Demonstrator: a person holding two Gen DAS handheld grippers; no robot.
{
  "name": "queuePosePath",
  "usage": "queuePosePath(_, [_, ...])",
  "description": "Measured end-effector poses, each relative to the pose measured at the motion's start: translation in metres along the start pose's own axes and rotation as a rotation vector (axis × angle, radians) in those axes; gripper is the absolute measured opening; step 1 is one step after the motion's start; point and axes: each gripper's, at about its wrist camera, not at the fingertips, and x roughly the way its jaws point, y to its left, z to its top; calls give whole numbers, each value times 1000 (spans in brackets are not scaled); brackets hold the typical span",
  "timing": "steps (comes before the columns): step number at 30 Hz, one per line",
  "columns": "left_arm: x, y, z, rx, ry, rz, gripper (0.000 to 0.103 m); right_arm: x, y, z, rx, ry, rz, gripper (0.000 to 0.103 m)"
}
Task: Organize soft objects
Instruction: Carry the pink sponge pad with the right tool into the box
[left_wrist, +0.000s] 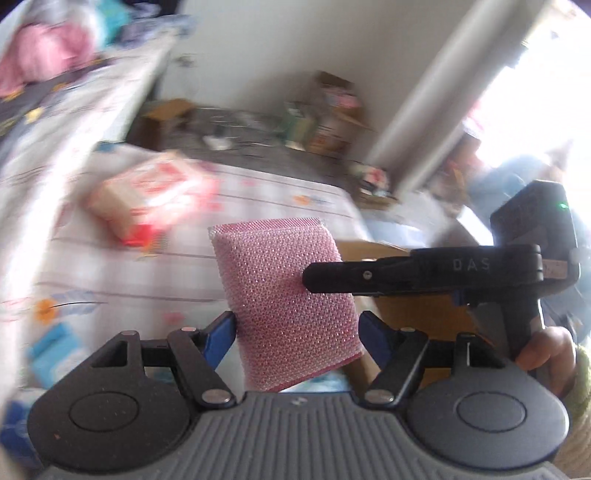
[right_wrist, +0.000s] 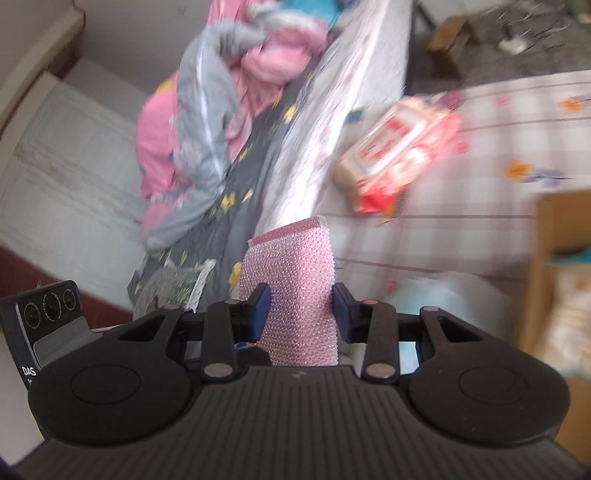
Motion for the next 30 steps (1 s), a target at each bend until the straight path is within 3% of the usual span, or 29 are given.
queuePosePath(7, [68,-88,-17,131,101,-119,73,-99,-71,-42,109,-116,-125,34])
queuePosePath(14, [142,-130,-16,171,167,-145,73,-137,-153,-53,222,-172,-171,33])
queuePosePath(19, [173,-128,-3,141,174,-104,78,-130,-200,-33,242,-185,-227,32])
queuePosePath(25, [161,-105,1,135,157,-62,78,-82,-241,-21,169,-88,-434,32])
queuePosePath(30, [133,-88,3,122,109,-59,79,-62,-241,-12,120,-82,-442,32])
